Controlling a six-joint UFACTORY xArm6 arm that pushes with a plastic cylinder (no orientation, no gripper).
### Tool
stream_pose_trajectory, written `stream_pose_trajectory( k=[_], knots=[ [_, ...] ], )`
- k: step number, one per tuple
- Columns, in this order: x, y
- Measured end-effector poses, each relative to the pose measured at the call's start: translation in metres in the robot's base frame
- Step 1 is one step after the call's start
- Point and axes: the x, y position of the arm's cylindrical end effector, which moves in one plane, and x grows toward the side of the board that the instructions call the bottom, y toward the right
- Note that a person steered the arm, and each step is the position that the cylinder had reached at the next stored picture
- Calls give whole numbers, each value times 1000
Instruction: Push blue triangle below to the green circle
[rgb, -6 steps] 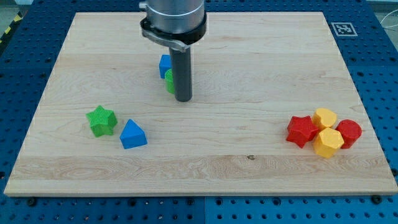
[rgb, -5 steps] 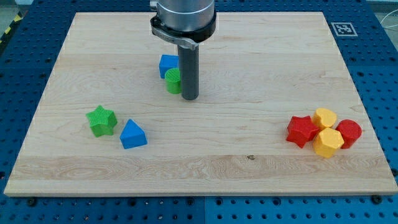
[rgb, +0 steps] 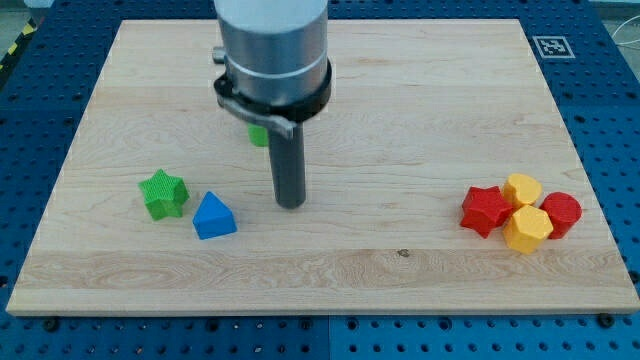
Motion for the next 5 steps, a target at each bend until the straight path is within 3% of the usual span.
stream_pose_trajectory(
  k=[2, 3, 5],
  knots=[
    [75, -56],
    [65, -92],
    [25, -73]
  ],
)
